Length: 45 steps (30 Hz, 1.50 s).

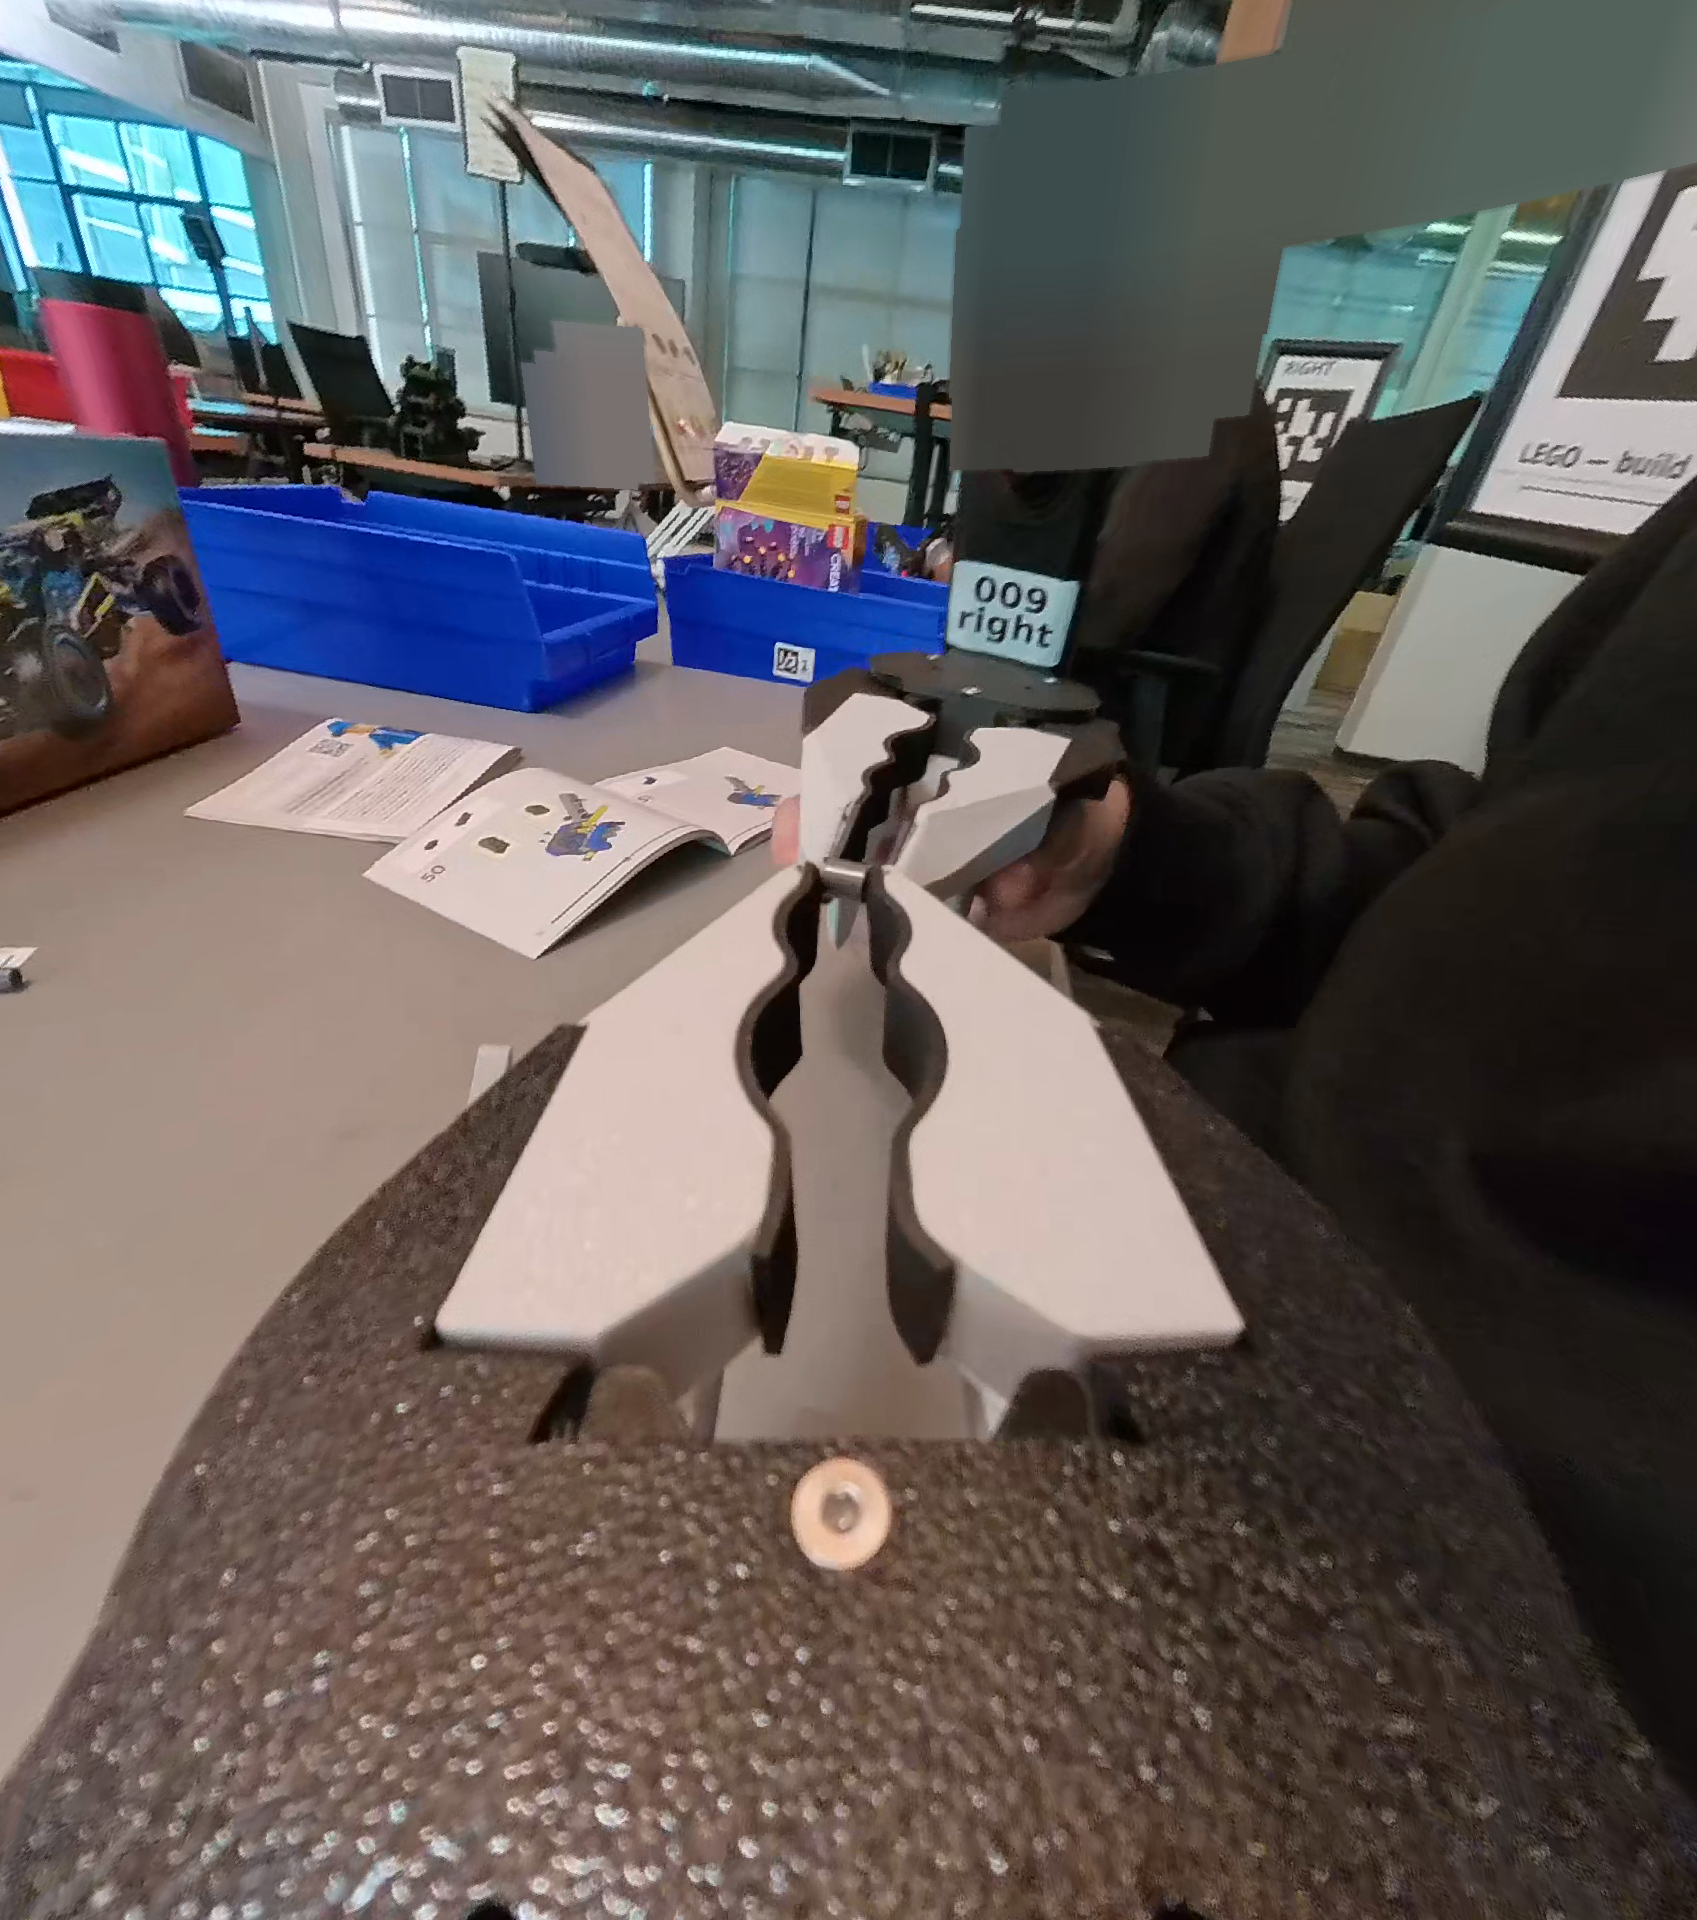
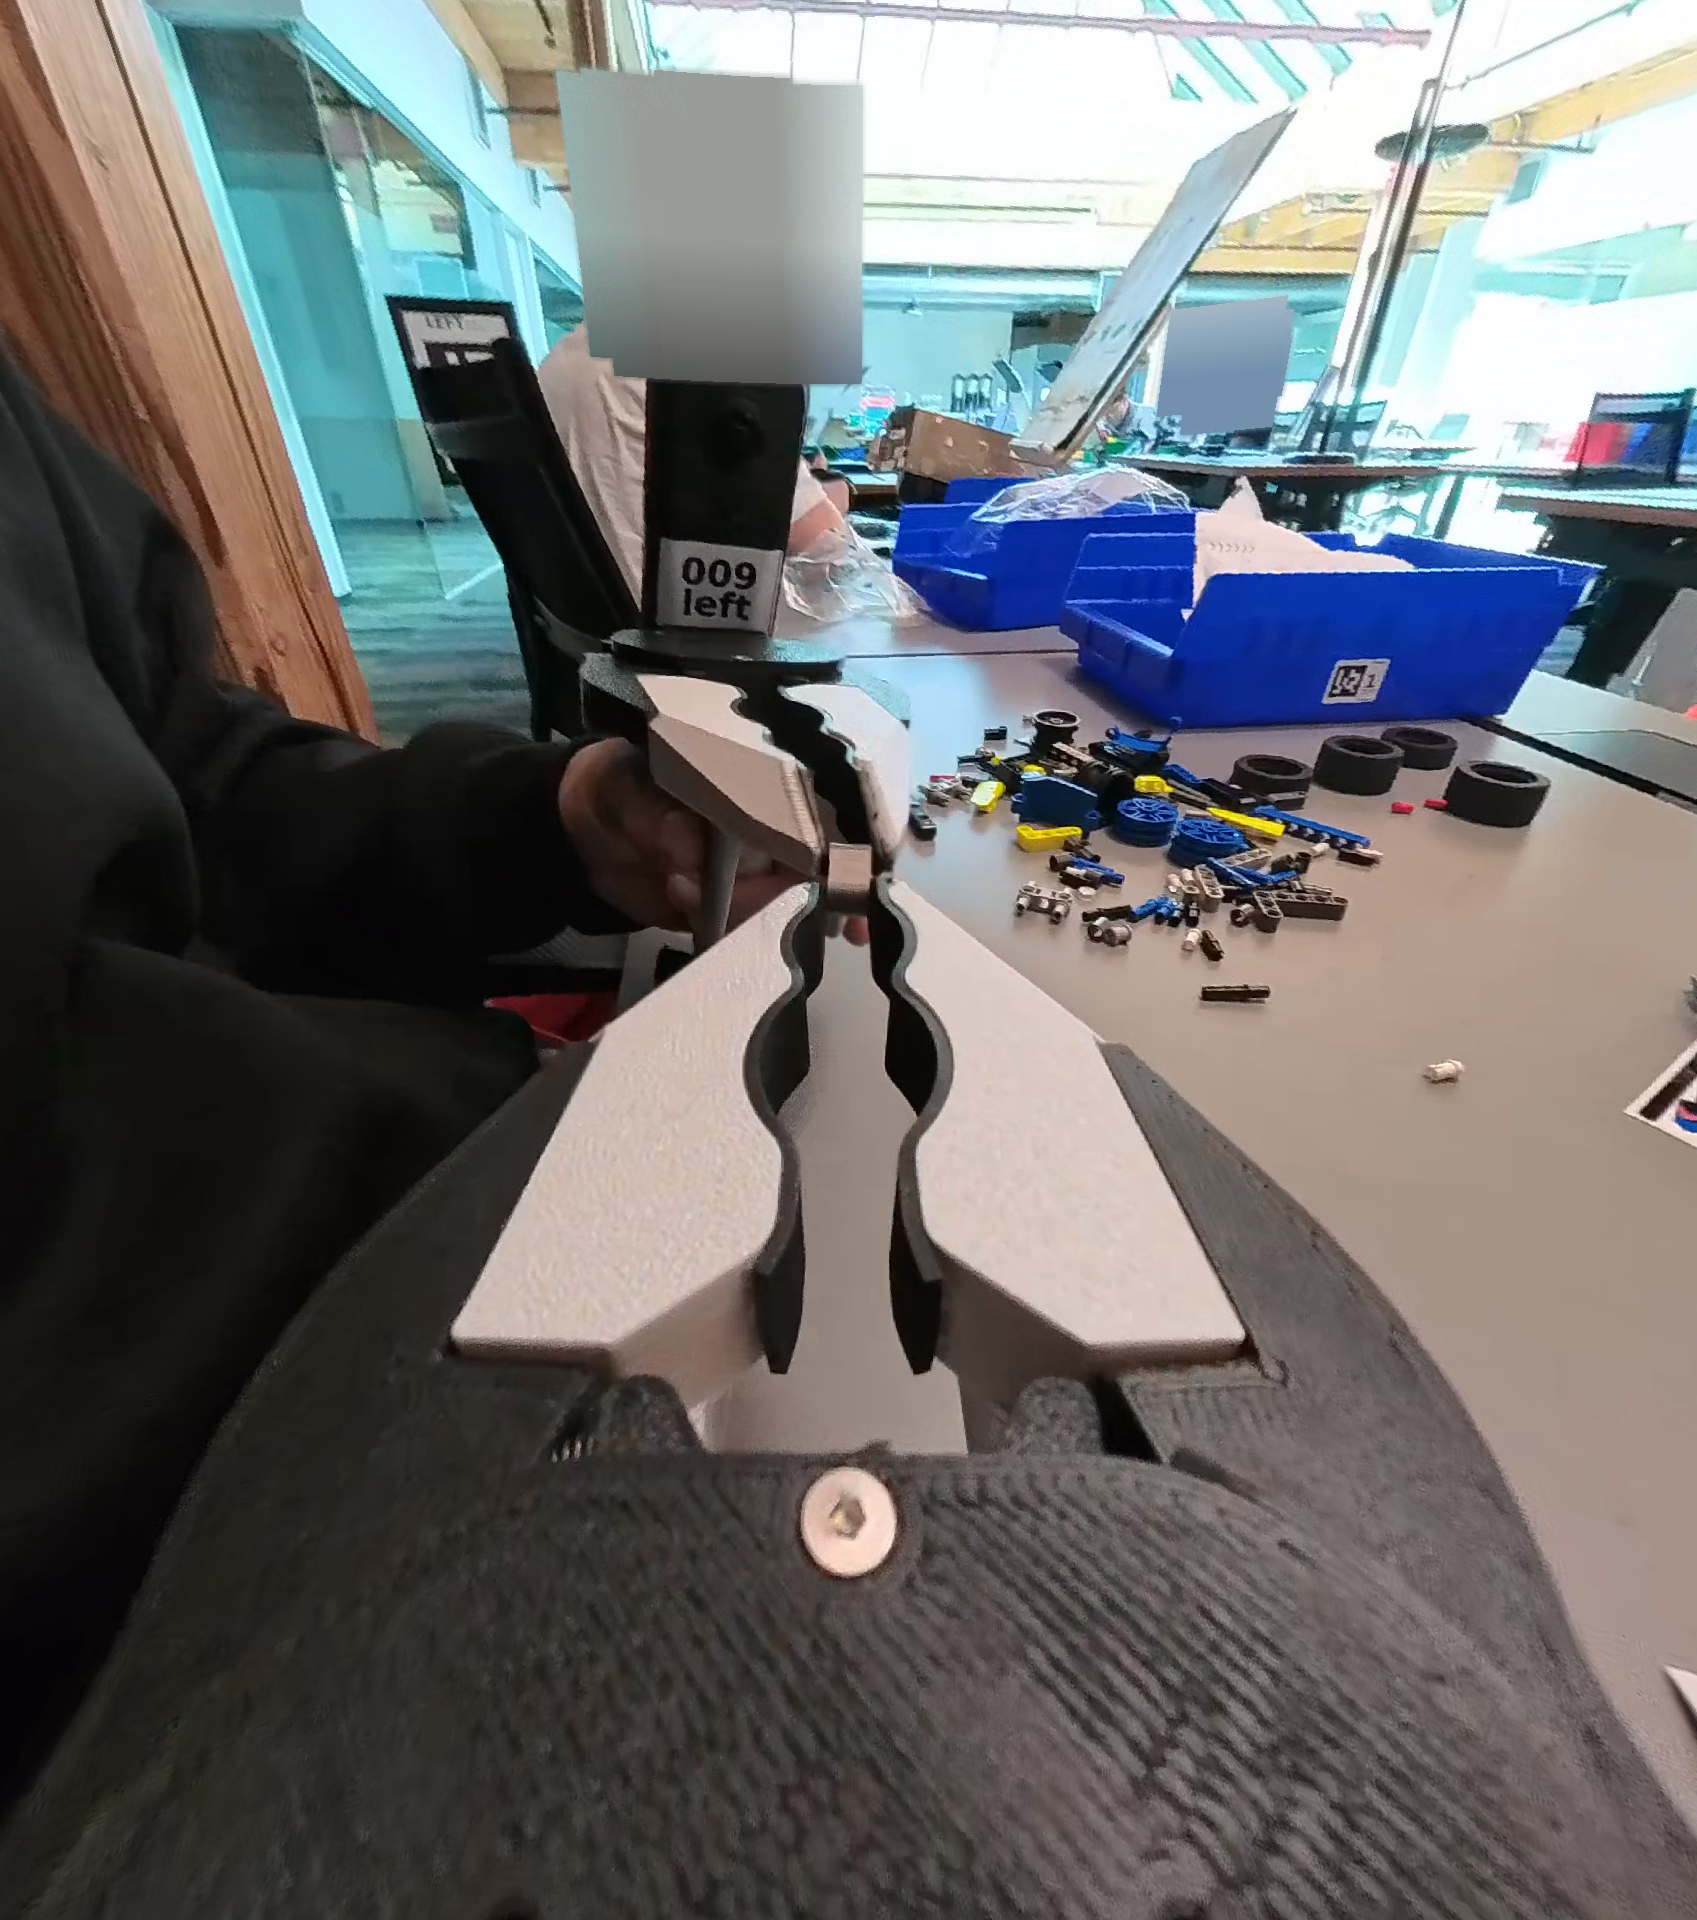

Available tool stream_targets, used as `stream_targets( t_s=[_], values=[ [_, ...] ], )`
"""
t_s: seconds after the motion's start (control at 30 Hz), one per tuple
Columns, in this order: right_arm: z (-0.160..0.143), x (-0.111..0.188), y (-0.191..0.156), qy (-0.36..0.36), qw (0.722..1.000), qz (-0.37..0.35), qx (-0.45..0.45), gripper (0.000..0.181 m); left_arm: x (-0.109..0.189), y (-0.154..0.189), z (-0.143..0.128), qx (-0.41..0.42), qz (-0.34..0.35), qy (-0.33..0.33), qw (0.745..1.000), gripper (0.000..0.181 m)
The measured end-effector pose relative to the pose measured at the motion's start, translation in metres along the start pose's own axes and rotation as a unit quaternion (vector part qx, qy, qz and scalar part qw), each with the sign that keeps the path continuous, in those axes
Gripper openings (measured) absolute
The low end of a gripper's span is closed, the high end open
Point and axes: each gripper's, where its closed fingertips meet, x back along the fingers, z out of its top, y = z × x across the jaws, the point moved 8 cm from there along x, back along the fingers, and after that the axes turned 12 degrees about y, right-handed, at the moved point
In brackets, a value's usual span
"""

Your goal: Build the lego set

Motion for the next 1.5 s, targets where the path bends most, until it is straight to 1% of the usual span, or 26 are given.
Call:
stream_targets(
  t_s=[0.13, 0.2, 0.27, 0.33, 0.43, 0.5, 0.6, 0.63, 0.7, 0.77, 0.83, 0.93, 1.03, 1.13, 1.3, 1.5],
  values=[
    [-0.002, -0.001, 0.0, -0.011, 1.0, 0.002, -0.012, 0.006, 0.001, 0.001, 0.0, -0.019, -0.005, -0.008, 1.0, 0.005],
    [-0.003, 0.0, -0.001, -0.03, 0.999, 0.008, -0.01, 0.007, 0.001, 0.002, 0.0, -0.039, -0.007, -0.026, 0.999, 0.005],
    [-0.003, 0.002, 0.001, -0.059, 0.998, -0.01, 0.019, 0.016, 0.001, 0.002, 0.002, -0.061, -0.006, -0.046, 0.997, 0.005],
    [-0.003, 0.003, 0.0, -0.09, 0.995, -0.006, 0.043, 0.012, 0.001, 0.002, 0.003, -0.084, -0.005, -0.078, 0.993, 0.005],
    [-0.007, -0.002, -0.003, -0.132, 0.988, 0.001, 0.078, 0.0, -0.002, 0.003, 0.004, -0.107, -0.013, -0.112, 0.988, 0.005],
    [-0.011, -0.005, -0.004, -0.159, 0.982, 0.001, 0.101, 0.0, -0.005, 0.004, 0.005, -0.109, -0.019, -0.121, 0.986, 0.005],
    [-0.016, -0.006, -0.005, -0.195, 0.974, 0.0, 0.117, 0.0, -0.006, 0.001, 0.003, -0.125, -0.009, -0.147, 0.981, 0.005],
    [-0.016, -0.004, -0.003, -0.197, 0.973, -0.012, 0.12, 0.0, -0.005, 0.0, 0.003, -0.13, -0.004, -0.153, 0.98, 0.005],
    [-0.014, -0.001, 0.001, -0.186, 0.977, -0.021, 0.107, 0.014, -0.003, -0.003, 0.002, -0.133, 0.005, -0.161, 0.978, 0.005],
    [-0.01, 0.0, 0.004, -0.166, 0.981, -0.032, 0.093, 0.015, -0.001, -0.005, 0.002, -0.133, 0.009, -0.163, 0.978, 0.005],
    [-0.009, -0.002, 0.003, -0.156, 0.984, -0.022, 0.082, 0.013, -0.001, -0.006, 0.001, -0.13, 0.011, -0.161, 0.978, 0.005],
    [-0.015, -0.003, 0.007, -0.17, 0.981, -0.024, 0.087, 0.008, 0.001, -0.011, -0.002, -0.122, 0.018, -0.161, 0.979, 0.005],
    [-0.018, -0.003, 0.01, -0.185, 0.978, -0.028, 0.092, 0.004, 0.004, -0.016, -0.005, -0.117, 0.031, -0.176, 0.977, 0.005],
    [-0.015, -0.007, 0.011, -0.169, 0.981, -0.026, 0.087, 0.011, 0.005, -0.017, -0.006, -0.115, 0.032, -0.18, 0.976, 0.005],
    [-0.018, -0.014, 0.012, -0.188, 0.977, -0.01, 0.101, 0.007, 0.004, -0.016, -0.004, -0.123, 0.028, -0.194, 0.973, 0.005],
    [-0.023, -0.016, 0.013, -0.18, 0.979, -0.014, 0.095, 0.007, 0.008, -0.018, -0.007, -0.11, 0.033, -0.19, 0.975, 0.005]
  ],
)
